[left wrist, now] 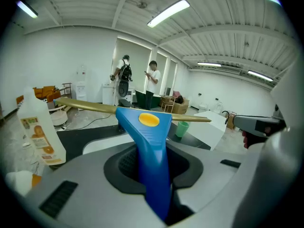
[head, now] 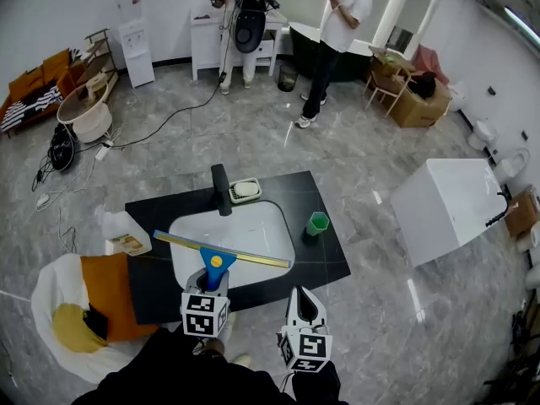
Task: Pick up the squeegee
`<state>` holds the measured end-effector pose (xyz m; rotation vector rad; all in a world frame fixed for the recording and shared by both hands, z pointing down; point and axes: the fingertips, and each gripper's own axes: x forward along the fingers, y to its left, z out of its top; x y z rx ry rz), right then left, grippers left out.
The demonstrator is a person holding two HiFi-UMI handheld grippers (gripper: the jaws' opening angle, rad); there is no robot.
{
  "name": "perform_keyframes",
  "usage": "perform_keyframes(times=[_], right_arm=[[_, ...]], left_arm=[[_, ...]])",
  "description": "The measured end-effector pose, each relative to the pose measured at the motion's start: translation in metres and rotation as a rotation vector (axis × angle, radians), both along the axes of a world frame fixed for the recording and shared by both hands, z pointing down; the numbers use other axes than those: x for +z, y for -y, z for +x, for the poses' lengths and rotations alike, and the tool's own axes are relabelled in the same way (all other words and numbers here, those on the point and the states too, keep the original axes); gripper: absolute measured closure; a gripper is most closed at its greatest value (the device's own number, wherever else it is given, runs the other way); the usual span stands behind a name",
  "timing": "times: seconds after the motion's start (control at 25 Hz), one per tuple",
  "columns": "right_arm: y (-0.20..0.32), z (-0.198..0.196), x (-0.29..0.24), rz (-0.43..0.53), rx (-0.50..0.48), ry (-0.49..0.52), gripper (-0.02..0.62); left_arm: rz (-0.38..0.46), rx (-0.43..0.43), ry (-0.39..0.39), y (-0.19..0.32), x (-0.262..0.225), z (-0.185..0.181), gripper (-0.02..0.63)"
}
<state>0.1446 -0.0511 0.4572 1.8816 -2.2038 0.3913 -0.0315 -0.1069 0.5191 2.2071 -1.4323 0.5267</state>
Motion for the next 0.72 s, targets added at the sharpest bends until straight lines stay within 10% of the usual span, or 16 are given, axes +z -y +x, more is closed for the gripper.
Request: perform_keyframes(times=[0.72], right_arm=[[-0.121, -0.033, -0.062, 0.143, -0.056, -0.006, 0.58]], left_arm=[[0.19, -0.044, 0.004, -0.137, -0.087, -0.051, 0.509]])
